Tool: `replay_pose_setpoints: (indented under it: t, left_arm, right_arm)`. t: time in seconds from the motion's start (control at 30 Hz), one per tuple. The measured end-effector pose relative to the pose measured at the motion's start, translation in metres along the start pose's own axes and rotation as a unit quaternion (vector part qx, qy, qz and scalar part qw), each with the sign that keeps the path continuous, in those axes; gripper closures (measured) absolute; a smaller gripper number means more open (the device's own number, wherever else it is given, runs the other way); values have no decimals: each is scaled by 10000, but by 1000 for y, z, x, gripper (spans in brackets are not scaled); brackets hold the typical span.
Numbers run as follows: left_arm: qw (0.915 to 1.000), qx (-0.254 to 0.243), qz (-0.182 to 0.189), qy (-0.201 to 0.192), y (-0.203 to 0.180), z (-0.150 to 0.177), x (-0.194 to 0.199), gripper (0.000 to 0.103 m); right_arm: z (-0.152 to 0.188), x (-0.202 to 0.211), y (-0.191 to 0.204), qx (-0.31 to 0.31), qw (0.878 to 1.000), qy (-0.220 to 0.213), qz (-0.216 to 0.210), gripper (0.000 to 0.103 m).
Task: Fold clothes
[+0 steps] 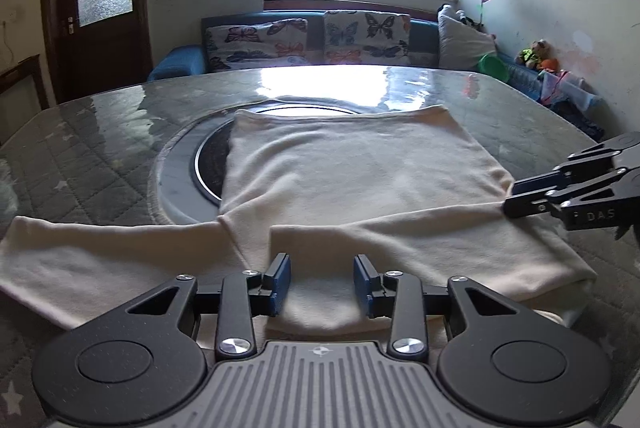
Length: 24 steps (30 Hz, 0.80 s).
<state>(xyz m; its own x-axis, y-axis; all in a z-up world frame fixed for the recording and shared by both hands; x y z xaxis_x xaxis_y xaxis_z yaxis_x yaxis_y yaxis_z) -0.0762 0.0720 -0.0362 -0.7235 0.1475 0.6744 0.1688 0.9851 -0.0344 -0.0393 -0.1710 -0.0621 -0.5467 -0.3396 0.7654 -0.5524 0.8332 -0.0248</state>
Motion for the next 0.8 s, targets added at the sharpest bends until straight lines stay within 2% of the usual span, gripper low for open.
replay_pose_setpoints:
  t: [0.07, 0.13, 0.33, 0.73, 0.8]
  left_arm:
    - [9999, 29, 14, -98, -2, -4, 4, 69]
    - [9996, -12, 197, -188, -11, -8, 5, 69]
    - [9990, -233, 380, -83, -34, -10, -13, 69]
    - [9992, -81, -400, -58, 5, 2, -5, 67]
    - [9990, 40, -435, -62, 11, 1, -3, 68]
  right_arm:
    - [0, 0, 1, -9, 10000, -8, 0, 81]
    - [0, -1, 0, -25, 10000, -12, -4, 80]
    - [1, -1, 0, -61, 10000, -22, -3, 79]
    - [2, -2, -1, -101, 9999, -49, -30, 76]
    - [2, -2, -1, -106, 9999, -52, -25, 75]
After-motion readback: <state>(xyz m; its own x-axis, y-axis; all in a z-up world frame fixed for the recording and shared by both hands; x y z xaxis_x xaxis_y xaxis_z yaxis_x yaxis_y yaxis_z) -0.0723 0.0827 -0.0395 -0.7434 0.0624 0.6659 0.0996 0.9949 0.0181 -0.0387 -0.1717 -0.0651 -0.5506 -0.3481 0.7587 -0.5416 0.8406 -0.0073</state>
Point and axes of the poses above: each gripper's, at about its wrist camera, not at the fingertips, and x roughly against the way its jaws point, y to its left, z to its underside, the point moved 3 cm from there along -x, roughly the way its jaws point, and after that the axes turned 5 degrees about y, right-handed, at the moved point
